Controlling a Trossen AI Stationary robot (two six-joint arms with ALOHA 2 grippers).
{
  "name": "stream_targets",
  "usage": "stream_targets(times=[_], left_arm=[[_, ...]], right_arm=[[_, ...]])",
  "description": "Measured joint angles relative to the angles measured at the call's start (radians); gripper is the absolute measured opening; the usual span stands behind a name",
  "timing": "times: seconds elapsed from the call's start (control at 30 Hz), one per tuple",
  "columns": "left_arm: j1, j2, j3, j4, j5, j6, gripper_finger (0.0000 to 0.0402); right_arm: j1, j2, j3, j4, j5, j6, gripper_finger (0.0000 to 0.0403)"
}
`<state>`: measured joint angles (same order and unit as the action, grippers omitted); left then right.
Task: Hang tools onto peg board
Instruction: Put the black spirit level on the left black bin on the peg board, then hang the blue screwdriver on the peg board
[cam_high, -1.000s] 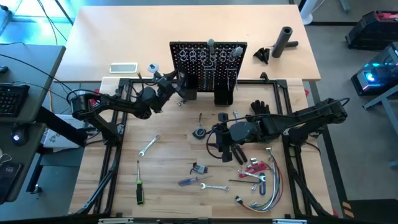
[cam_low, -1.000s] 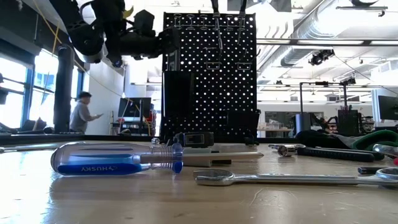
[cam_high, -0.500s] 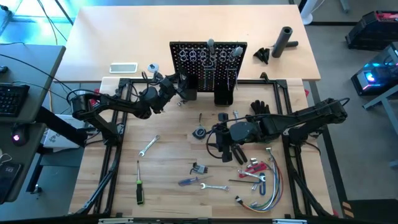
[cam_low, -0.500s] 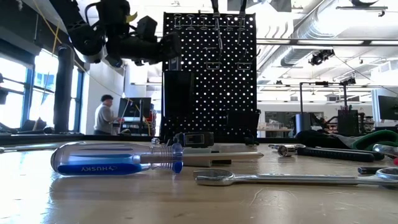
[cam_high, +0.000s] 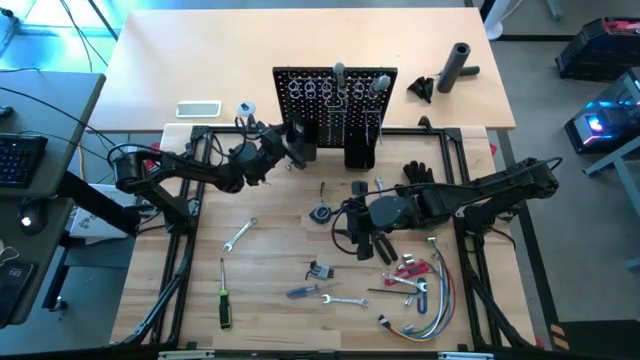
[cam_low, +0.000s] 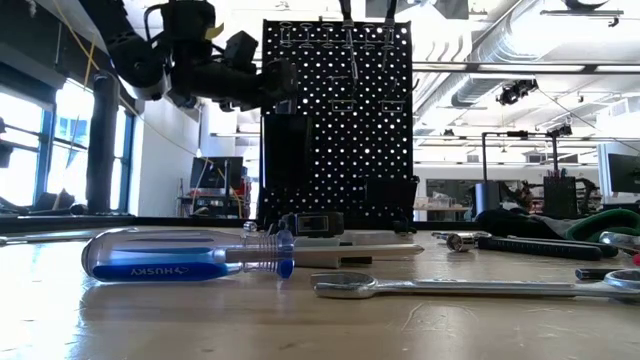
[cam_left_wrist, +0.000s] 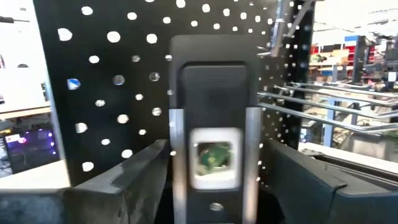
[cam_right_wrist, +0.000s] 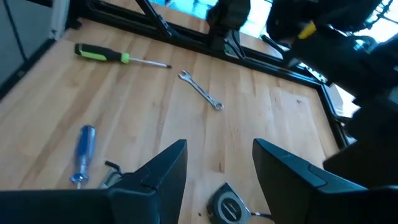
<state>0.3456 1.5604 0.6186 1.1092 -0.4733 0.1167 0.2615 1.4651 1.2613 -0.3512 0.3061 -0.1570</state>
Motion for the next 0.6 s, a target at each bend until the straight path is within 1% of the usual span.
stream_targets(times=[0.1, 0.27, 0.43, 0.6], left_arm=[[-0.017, 0.0, 0.0, 0.003, -0.001, 0.018, 0.0271], [-0.04, -0.003, 0.0, 0.013, -0.013, 0.043, 0.0283], [-0.065, -0.016, 0.0, 0.016, -0.05, 0.084, 0.0287], [-0.097, -0.049, 0.0, -0.013, -0.096, 0.148, 0.0287]], right_arm=[[0.0, 0.0, 0.0, -0.024, 0.025, 0.004, 0.0181], [0.0, 0.0, 0.0, -0.054, 0.028, 0.018, 0.0181], [0.0, 0.0, 0.0, -0.08, 0.033, 0.031, 0.0181], [0.001, 0.0, 0.0, -0.144, 0.033, 0.071, 0.0181]])
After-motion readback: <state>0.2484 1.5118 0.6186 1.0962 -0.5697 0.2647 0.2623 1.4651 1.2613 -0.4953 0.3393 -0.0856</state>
